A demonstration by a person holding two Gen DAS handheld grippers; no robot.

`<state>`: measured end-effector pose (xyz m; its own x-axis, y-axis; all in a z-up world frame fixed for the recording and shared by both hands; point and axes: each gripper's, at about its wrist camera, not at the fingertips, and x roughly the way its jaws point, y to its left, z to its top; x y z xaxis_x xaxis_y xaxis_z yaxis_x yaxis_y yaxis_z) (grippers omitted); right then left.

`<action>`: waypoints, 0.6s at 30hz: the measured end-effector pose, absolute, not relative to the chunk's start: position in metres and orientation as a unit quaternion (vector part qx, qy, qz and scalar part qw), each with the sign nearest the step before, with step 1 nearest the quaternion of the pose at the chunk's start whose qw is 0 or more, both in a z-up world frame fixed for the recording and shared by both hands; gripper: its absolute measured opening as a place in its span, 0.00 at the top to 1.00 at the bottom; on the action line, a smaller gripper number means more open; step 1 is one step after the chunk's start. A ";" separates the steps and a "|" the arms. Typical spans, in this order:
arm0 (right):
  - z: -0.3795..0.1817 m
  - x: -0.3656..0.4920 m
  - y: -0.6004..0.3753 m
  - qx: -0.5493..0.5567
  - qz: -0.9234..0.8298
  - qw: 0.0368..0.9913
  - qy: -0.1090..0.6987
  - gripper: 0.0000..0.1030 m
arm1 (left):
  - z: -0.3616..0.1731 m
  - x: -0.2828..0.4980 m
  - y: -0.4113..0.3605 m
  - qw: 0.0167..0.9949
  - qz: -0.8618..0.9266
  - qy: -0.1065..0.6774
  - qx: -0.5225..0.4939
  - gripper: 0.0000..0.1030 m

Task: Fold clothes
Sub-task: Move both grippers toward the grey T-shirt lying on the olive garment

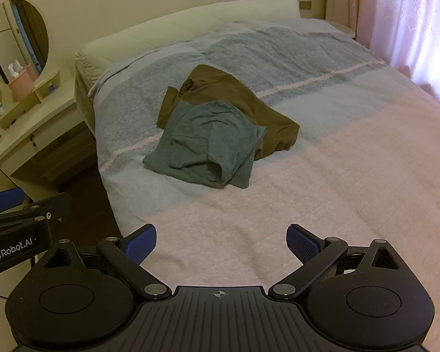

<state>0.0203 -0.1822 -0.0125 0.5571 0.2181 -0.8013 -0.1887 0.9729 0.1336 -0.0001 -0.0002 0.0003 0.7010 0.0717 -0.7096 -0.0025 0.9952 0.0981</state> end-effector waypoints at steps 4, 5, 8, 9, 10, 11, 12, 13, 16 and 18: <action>-0.013 0.021 -0.187 0.018 0.120 0.881 0.457 0.05 | 0.001 -0.003 -0.002 0.921 0.023 0.387 0.045 0.34; -0.014 0.021 -0.188 0.019 0.121 0.881 0.457 0.05 | 0.000 -0.004 -0.002 0.921 0.024 0.387 0.045 0.34; -0.014 0.022 -0.191 0.020 0.124 0.880 0.458 0.05 | -0.006 -0.003 -0.003 0.919 0.028 0.391 0.047 0.34; -0.014 0.022 -0.192 0.021 0.125 0.880 0.458 0.05 | -0.009 -0.001 -0.004 0.918 0.029 0.392 0.048 0.34; -0.015 0.022 -0.194 0.021 0.126 0.879 0.459 0.05 | -0.009 0.000 -0.006 0.917 0.030 0.394 0.048 0.34; -0.015 0.023 -0.195 0.022 0.127 0.879 0.459 0.05 | -0.008 -0.001 -0.008 0.917 0.032 0.395 0.048 0.34; -0.015 0.023 -0.196 0.022 0.128 0.879 0.459 0.05 | -0.006 -0.001 -0.011 0.916 0.033 0.396 0.048 0.34; -0.015 0.023 -0.197 0.023 0.129 0.879 0.459 0.05 | -0.005 -0.002 -0.014 0.916 0.035 0.397 0.049 0.34; -0.016 0.024 -0.200 0.024 0.133 0.878 0.460 0.05 | -0.001 -0.004 -0.019 0.915 0.038 0.398 0.048 0.34; -0.016 0.024 -0.203 0.026 0.135 0.877 0.460 0.05 | 0.002 -0.006 -0.020 0.915 0.041 0.398 0.048 0.34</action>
